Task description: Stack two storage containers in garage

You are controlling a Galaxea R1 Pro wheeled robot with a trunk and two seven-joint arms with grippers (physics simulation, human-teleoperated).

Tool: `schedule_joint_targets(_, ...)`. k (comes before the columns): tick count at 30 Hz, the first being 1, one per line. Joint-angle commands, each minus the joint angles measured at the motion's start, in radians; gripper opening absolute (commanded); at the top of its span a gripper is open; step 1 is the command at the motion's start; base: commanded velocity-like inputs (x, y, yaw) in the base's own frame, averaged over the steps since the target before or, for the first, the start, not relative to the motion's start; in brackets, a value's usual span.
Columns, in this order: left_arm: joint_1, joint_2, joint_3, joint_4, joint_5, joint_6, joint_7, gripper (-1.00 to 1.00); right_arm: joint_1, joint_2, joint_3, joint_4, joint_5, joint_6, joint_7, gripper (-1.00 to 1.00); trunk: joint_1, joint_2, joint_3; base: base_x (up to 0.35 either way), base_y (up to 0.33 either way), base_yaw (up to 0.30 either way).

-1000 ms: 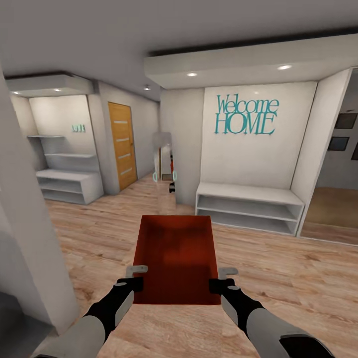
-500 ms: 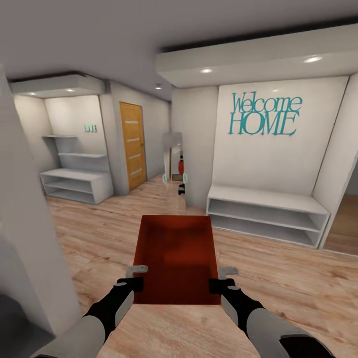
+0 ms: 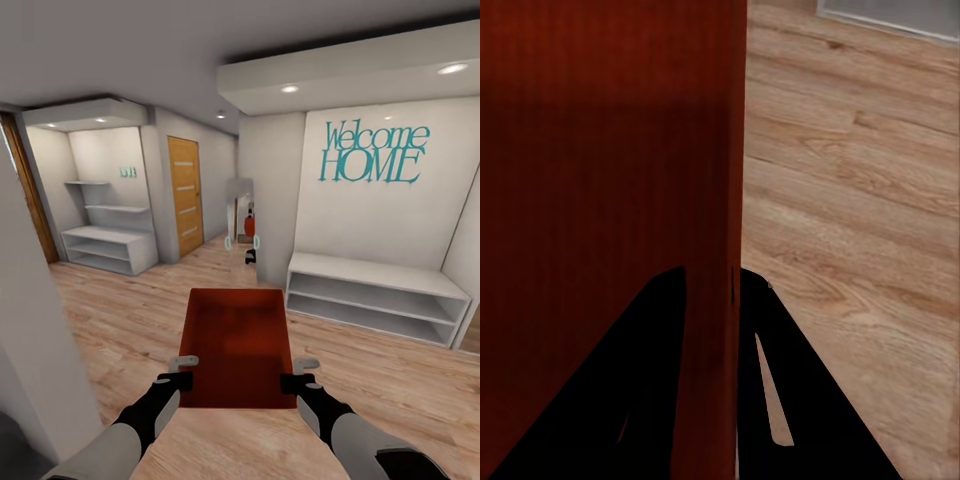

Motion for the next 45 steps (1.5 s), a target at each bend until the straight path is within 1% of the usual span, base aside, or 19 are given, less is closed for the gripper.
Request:
schedule_joint_targets(1, 0.0, 0.001, 0.013, 0.001, 0.001, 0.007, 0.01, -1.0, 0.0, 0.0, -0.016, -0.004, 0.016, -0.007, -0.005, -1.0, 0.001, -0.001, 0.0, 0.322, 0.0, 0.001)
schedule_joint_targets(35, 0.0, 0.001, 0.013, 0.001, 0.001, 0.007, 0.01, -1.0, 0.0, -0.001, -0.017, -0.004, 0.016, -0.006, -0.004, -1.0, 0.001, -0.001, 0.0, 0.322, 0.0, 0.0)
schedule_joint_targets(45, 0.0, 0.001, 0.013, 0.001, 0.001, 0.007, 0.009, -1.0, 0.0, -0.003, -0.017, -0.004, 0.016, -0.007, -0.005, -1.0, 0.001, -0.001, 0.0, 0.322, 0.0, 0.224)
